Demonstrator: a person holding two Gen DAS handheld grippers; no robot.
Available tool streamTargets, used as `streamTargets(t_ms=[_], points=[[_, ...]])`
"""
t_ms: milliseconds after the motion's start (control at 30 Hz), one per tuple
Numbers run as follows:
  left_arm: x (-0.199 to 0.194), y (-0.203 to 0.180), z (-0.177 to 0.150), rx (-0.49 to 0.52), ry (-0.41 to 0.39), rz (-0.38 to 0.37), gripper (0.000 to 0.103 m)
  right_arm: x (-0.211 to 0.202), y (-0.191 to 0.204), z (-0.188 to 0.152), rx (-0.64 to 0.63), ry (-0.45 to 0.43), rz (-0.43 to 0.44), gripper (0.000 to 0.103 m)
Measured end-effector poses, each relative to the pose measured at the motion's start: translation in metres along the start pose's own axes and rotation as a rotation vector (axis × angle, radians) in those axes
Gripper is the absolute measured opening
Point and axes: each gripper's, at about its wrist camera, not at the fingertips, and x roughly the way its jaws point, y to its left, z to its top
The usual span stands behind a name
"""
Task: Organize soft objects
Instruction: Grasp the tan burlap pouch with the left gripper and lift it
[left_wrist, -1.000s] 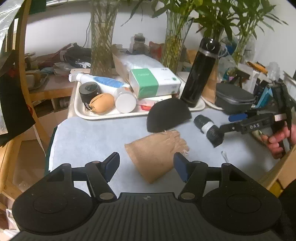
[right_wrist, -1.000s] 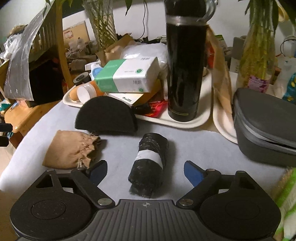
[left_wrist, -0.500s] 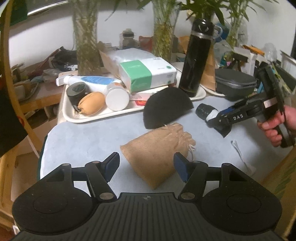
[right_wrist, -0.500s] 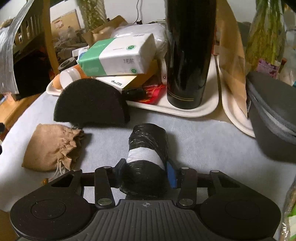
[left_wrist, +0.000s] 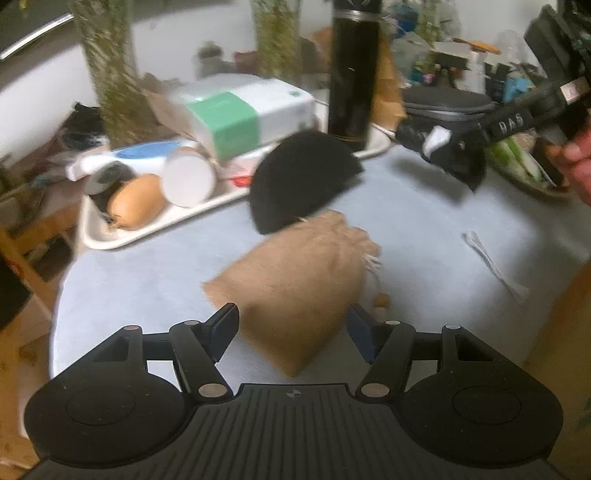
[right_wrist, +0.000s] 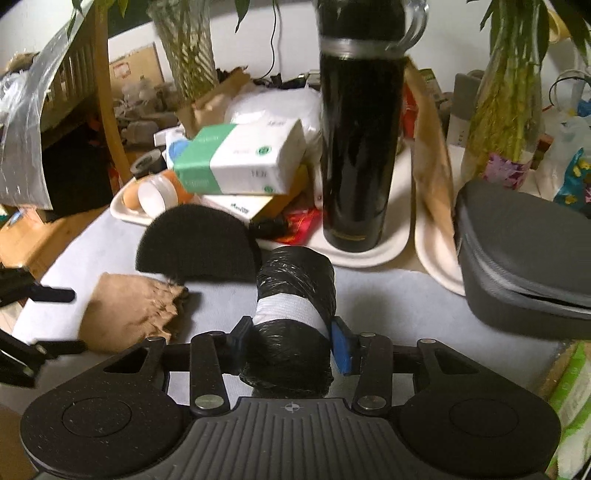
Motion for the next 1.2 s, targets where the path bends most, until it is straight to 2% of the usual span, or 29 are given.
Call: streamTargets(t_ms=[133, 267, 300, 367, 400, 433, 467, 500, 533, 633, 833, 967, 1200], points=[[0.007, 0.003, 0.002, -0.033, 0.008, -0.006, 0.062, -0.008, 0.001, 0.002, 0.012, -0.011, 0.018, 0.047], [0.02, 0.0, 0.001, 0.01, 0.053, -0.021, 0.06, -0.011, 0.001, 0.002, 0.017, -0.016, 0.02, 0.047], [0.024, -0.002, 0.0, 0.029, 0.064, -0.016, 0.057, -0.012, 0.0, 0.002, 0.02, -0.018, 0.02, 0.047], [0.026, -0.006, -0.001, 0.072, 0.051, -0.008, 0.054, -0.014, -0.001, 0.002, 0.025, -0.022, 0.018, 0.047], [0.026, -0.006, -0.001, 0.073, 0.051, -0.016, 0.048, -0.015, -0.002, 0.002, 0.026, -0.024, 0.015, 0.047], [0.026, -0.005, 0.0, 0.061, 0.052, -0.015, 0.034, -0.016, -0.002, 0.002, 0.031, -0.025, 0.015, 0.047], [0.026, -0.004, 0.002, 0.05, 0.053, 0.014, 0.026, -0.016, -0.003, 0.001, 0.037, -0.025, 0.015, 0.047], [0.026, -0.002, 0.003, 0.036, 0.06, 0.045, 0.01, -0.017, -0.003, 0.001, 0.04, -0.024, 0.015, 0.047], [0.027, 0.001, 0.003, 0.022, 0.065, 0.056, 0.006, -0.017, -0.003, 0.001, 0.043, -0.021, 0.014, 0.047], [0.026, 0.012, 0.005, -0.057, 0.081, 0.039, 0.005, -0.02, -0.001, 0.0, 0.043, -0.015, 0.021, 0.047], [0.011, 0.013, 0.007, -0.081, 0.065, 0.07, 0.004, -0.037, 0.002, 0.002, 0.043, -0.044, 0.032, 0.047], [-0.008, 0.014, 0.012, -0.12, 0.039, 0.072, 0.004, -0.058, 0.004, 0.001, 0.036, -0.078, 0.038, 0.047], [-0.049, 0.013, 0.017, -0.221, -0.006, 0.086, 0.004, -0.095, 0.011, -0.007, 0.036, -0.07, 0.017, 0.047]])
